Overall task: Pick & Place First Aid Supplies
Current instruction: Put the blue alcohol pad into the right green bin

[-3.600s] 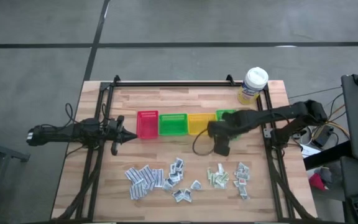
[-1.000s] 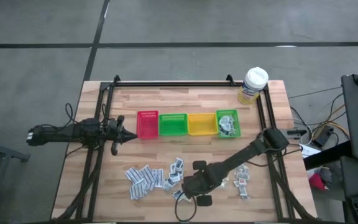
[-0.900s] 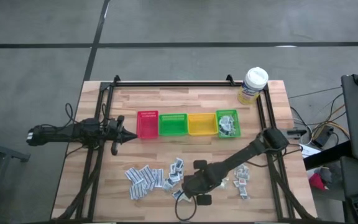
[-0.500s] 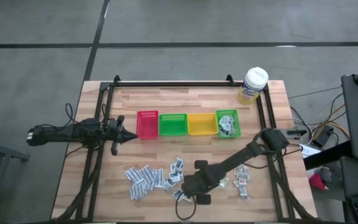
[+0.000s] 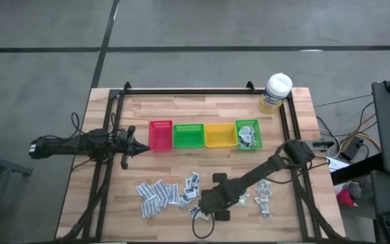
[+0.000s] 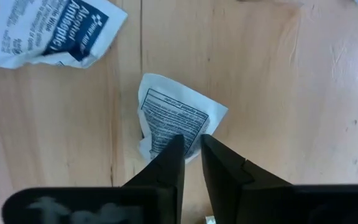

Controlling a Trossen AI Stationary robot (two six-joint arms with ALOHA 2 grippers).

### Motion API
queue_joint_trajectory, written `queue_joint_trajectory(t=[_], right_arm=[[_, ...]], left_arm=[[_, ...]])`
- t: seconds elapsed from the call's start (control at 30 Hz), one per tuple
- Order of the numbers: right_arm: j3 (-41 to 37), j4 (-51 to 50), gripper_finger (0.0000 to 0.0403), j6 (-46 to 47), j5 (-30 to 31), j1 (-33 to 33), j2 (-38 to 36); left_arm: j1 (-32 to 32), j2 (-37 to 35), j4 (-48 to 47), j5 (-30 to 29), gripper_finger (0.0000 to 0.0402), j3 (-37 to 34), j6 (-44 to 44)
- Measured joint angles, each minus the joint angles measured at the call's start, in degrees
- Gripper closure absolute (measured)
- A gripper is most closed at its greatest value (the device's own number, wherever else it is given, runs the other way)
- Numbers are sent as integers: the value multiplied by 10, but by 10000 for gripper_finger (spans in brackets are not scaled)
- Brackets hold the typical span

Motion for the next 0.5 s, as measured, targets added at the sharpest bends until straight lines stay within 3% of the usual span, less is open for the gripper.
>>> queue_joint_trajectory(t=[0.5], right_arm=[[-1,-7,394,-17,5,-3,0]], left_arm=[[0,0,0,0,401,0,-1]])
